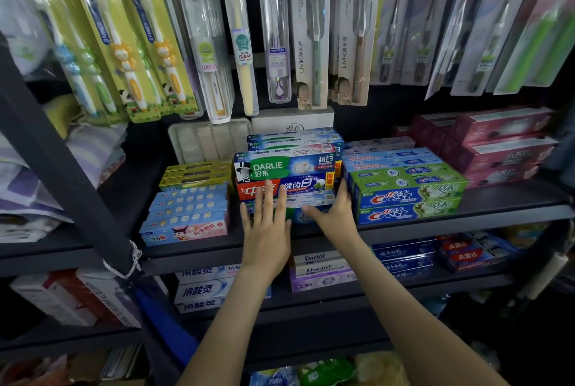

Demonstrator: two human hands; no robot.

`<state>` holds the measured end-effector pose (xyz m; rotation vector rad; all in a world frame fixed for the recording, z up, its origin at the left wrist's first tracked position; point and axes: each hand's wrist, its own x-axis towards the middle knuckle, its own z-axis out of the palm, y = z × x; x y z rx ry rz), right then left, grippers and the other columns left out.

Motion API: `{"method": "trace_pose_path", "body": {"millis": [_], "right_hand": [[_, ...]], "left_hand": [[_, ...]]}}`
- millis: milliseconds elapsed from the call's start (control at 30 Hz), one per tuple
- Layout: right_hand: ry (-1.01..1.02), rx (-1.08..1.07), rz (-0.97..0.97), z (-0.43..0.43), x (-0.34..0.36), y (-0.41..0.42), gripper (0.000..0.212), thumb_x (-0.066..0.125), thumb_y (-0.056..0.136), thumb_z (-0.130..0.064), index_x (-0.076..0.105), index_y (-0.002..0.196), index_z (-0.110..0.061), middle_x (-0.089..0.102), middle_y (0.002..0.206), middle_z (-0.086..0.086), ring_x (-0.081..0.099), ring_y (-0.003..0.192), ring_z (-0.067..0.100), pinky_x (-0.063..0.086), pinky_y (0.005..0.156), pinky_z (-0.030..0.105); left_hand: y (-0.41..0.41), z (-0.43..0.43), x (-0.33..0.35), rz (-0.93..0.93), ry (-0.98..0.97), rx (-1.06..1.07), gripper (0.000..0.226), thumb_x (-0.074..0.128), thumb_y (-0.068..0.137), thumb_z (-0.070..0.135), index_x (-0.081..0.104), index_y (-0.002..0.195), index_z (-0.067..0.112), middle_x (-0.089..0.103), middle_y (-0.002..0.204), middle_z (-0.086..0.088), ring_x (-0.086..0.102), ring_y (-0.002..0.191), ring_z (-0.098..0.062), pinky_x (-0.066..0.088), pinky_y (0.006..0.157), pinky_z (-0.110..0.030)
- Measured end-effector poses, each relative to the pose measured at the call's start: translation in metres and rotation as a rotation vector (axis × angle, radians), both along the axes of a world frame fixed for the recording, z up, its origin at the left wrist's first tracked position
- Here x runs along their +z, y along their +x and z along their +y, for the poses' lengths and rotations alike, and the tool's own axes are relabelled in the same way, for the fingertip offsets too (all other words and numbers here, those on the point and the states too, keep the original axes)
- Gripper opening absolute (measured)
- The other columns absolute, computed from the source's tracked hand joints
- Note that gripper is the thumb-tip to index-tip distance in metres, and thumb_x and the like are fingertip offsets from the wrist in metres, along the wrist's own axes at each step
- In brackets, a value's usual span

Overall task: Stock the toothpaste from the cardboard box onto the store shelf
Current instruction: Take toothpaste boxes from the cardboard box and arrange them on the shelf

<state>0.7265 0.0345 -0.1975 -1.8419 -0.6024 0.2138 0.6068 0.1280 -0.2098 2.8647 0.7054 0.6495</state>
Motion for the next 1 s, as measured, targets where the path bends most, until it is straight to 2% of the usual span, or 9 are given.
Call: {"method": "trace_pose_path", "body": {"millis": [100, 167, 300, 400, 500, 600, 733, 867, 1000], "right_hand": [[0.043, 0.024, -0.031, 0.001, 0.011, 0.002, 0.112, 0.08, 0.076, -0.028, 0.0, 0.153, -0.009, 0.016, 0.156, 0.01, 0.019, 0.143, 0.023, 0.027, 0.114, 0.037], [0.065, 0.049, -0.028, 0.0, 0.021, 0.008, 0.115, 0.08, 0.075, -0.031, -0.001, 0.153, -0.01, 0.011, 0.158, 0.007, 0.013, 0.145, 0.02, 0.021, 0.116, 0.035], [0.171, 0.116, 0.229, -0.004, 0.044, 0.031, 0.116, 0.085, 0.068, -0.035, 0.005, 0.152, -0.024, 0.032, 0.151, 0.002, 0.038, 0.134, 0.023, 0.035, 0.11, 0.049], [0.125, 0.203, 0.311, -0.007, 0.056, 0.044, 0.105, 0.08, 0.076, -0.02, 0.007, 0.152, -0.021, 0.04, 0.146, -0.002, 0.047, 0.127, 0.021, 0.04, 0.107, 0.048], [0.043, 0.262, 0.257, -0.009, 0.063, 0.045, 0.092, 0.077, 0.078, -0.017, 0.018, 0.15, -0.018, 0.051, 0.137, 0.002, 0.055, 0.117, 0.02, 0.046, 0.1, 0.044], [0.03, 0.243, 0.243, -0.011, 0.067, 0.042, 0.083, 0.065, 0.088, -0.004, 0.012, 0.151, -0.018, 0.047, 0.13, -0.003, 0.051, 0.113, 0.018, 0.044, 0.088, 0.033], [0.016, 0.222, 0.192, -0.009, 0.069, 0.042, 0.054, 0.061, 0.088, 0.003, 0.036, 0.13, -0.02, 0.056, 0.126, 0.007, 0.057, 0.109, 0.022, 0.05, 0.084, 0.035], [0.034, 0.19, 0.195, -0.008, 0.073, 0.037, 0.052, 0.056, 0.089, 0.007, 0.039, 0.131, -0.017, 0.057, 0.116, 0.003, 0.056, 0.103, 0.019, 0.047, 0.065, 0.023], [0.039, 0.189, 0.201, -0.01, 0.073, 0.038, 0.049, 0.054, 0.089, 0.009, 0.04, 0.125, -0.021, 0.058, 0.118, 0.006, 0.056, 0.104, 0.021, 0.046, 0.064, 0.021]], "left_hand": [[0.003, 0.005, 0.007, -0.096, 0.083, -0.036, 0.076, 0.039, 0.102, 0.02, -0.02, 0.147, 0.032, -0.027, 0.155, -0.004, -0.031, 0.142, -0.017, -0.022, 0.11, -0.046], [0.005, 0.005, 0.019, -0.234, 0.025, -0.015, 0.073, 0.038, 0.102, 0.022, -0.016, 0.15, 0.027, -0.025, 0.157, -0.006, -0.026, 0.144, -0.019, -0.019, 0.113, -0.045], [0.009, 0.019, 0.049, -0.616, -0.681, 0.152, 0.069, 0.045, 0.101, 0.017, 0.002, 0.154, 0.014, -0.002, 0.162, -0.006, 0.002, 0.149, -0.022, 0.006, 0.12, -0.043], [0.012, 0.038, 0.058, -0.65, -0.96, 0.162, 0.06, 0.05, 0.097, 0.008, 0.022, 0.149, 0.014, 0.036, 0.149, -0.01, 0.037, 0.136, -0.028, 0.034, 0.111, -0.047], [0.015, 0.04, 0.062, -0.566, -0.958, 0.157, 0.033, 0.05, 0.091, 0.0, 0.044, 0.118, 0.019, 0.058, 0.11, -0.001, 0.057, 0.107, -0.023, 0.044, 0.084, -0.035], [0.016, 0.04, 0.061, -0.54, -0.925, 0.168, 0.033, 0.05, 0.087, -0.003, 0.044, 0.1, 0.027, 0.058, 0.099, 0.002, 0.059, 0.097, -0.021, 0.046, 0.077, -0.034], [0.017, 0.038, 0.062, -0.495, -0.904, 0.144, 0.035, 0.048, 0.087, -0.005, 0.047, 0.111, 0.021, 0.058, 0.102, 0.003, 0.057, 0.093, -0.015, 0.043, 0.07, -0.028], [0.019, 0.036, 0.062, -0.516, -0.934, 0.125, 0.046, 0.046, 0.086, -0.009, 0.049, 0.124, 0.018, 0.058, 0.104, 0.003, 0.057, 0.092, -0.013, 0.044, 0.067, -0.026], [0.018, 0.034, 0.063, -0.507, -0.95, 0.108, 0.047, 0.045, 0.088, -0.01, 0.045, 0.122, 0.023, 0.054, 0.096, 0.011, 0.053, 0.086, -0.003, 0.042, 0.064, -0.021]]}}
